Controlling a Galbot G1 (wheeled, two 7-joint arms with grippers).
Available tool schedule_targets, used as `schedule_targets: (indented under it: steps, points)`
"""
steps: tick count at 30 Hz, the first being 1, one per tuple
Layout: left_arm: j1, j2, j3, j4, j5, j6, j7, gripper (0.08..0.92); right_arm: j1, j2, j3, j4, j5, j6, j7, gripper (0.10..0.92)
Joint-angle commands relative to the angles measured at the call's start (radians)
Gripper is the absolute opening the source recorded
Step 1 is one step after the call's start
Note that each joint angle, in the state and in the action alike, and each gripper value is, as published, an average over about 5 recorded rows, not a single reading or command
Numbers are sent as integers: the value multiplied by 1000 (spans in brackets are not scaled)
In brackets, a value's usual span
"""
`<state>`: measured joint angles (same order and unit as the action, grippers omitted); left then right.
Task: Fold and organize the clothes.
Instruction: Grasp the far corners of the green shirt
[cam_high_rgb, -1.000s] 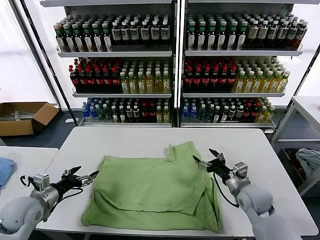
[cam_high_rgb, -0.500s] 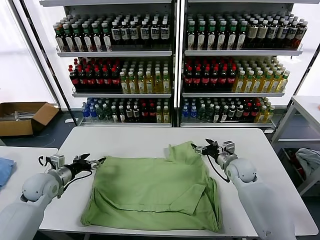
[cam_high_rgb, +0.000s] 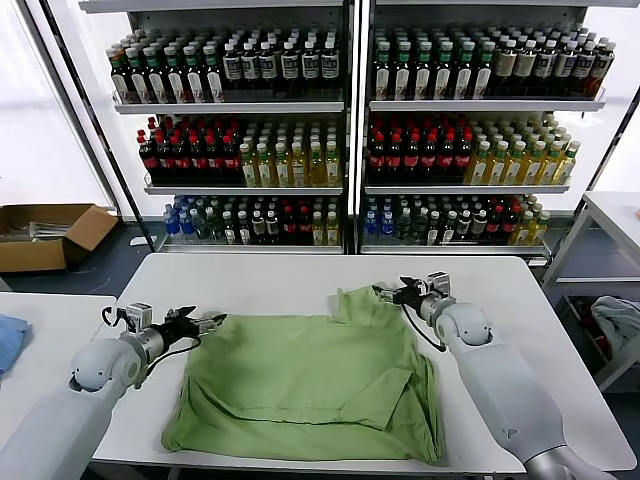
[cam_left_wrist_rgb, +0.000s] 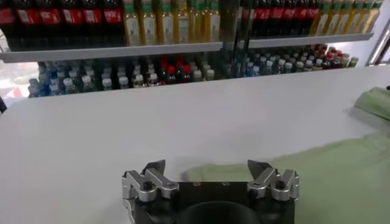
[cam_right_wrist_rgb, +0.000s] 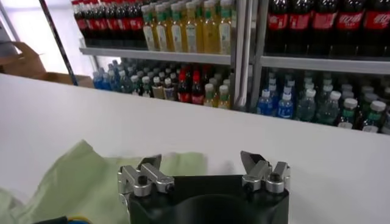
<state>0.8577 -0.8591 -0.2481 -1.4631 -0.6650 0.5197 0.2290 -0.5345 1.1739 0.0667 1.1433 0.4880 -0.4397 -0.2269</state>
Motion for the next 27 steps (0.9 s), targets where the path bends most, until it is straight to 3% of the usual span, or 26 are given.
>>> schedule_targets:
  steps: [1, 5, 14, 22, 27]
  points:
    - [17, -7, 35, 14, 13, -9, -1, 807, 31, 12, -42, -65, -29, 14, -13, 773]
    - [27, -9, 31, 7, 14, -13, -2, 731, 11, 13, -46, -41, -26, 12, -14, 663]
    - [35, -11, 24, -1, 15, -32, 2, 463, -25, 11, -40, 25, -14, 3, -4, 403]
    - [66, -4, -2, -70, 17, -80, -3, 229, -96, 4, 42, 214, 107, -12, 62, 170]
    - [80, -3, -25, -125, 9, -90, -22, 108, -142, -17, 66, 321, 170, -26, 97, 106]
